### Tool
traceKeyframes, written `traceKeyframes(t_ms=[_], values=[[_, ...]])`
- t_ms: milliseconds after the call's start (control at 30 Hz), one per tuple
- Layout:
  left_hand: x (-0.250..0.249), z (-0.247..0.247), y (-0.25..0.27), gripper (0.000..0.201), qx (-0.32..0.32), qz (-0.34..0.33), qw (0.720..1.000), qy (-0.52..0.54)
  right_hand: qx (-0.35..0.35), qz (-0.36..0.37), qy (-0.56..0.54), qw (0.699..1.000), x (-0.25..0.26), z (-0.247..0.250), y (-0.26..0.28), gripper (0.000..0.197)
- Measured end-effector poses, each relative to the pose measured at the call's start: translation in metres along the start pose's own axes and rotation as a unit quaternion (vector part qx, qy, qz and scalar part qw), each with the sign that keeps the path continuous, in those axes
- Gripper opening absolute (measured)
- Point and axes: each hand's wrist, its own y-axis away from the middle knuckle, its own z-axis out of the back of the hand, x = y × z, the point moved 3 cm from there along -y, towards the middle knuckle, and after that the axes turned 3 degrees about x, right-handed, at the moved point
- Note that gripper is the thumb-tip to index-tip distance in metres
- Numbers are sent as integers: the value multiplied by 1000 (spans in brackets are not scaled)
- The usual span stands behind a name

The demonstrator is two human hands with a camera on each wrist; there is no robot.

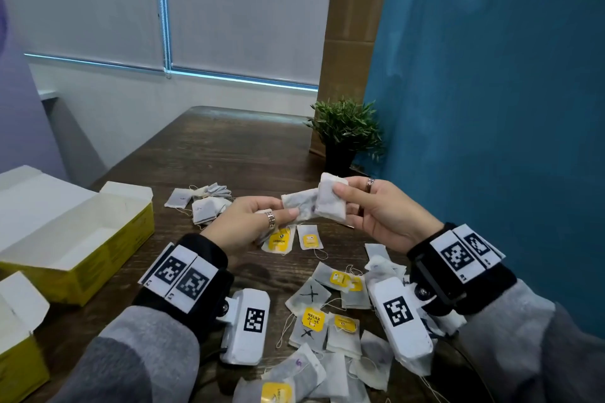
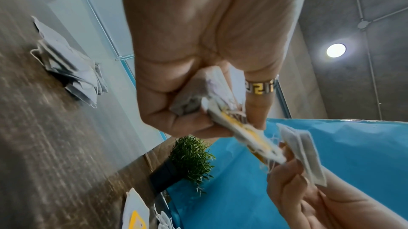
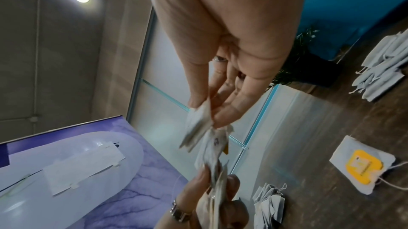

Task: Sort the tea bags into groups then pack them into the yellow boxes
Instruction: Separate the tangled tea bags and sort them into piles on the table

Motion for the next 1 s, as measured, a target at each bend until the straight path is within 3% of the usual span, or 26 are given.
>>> traceKeyframes(t_ms=[67, 233, 367, 500, 700, 867, 1000], values=[[-1, 0, 2, 12, -2, 0, 1000, -1, -1, 14, 2, 1000, 1, -5, 0, 2], [-3, 2, 7, 33, -2, 14, 1000, -8, -1, 32, 23, 999, 3, -10, 1, 8], [-3, 1, 6, 24, 0, 17, 1000, -15, -25, -9, -13, 1000, 3, -5, -3, 9], [-2, -3, 3, 14, 6, -3, 1000, -16, 37, -55, 76, 995, -6, -15, -2, 5], [-1, -4, 2, 25, 47, -2, 996, 72, -35, 33, 106, 993, -10, -15, -4, 5], [1, 3, 2, 41, 16, -10, 999, 38, -112, 86, 77, 987, -1, 5, -3, 8], [0, 6, 2, 40, -21, -37, 999, 33, -92, 73, 50, 992, 0, 11, 2, 5]])
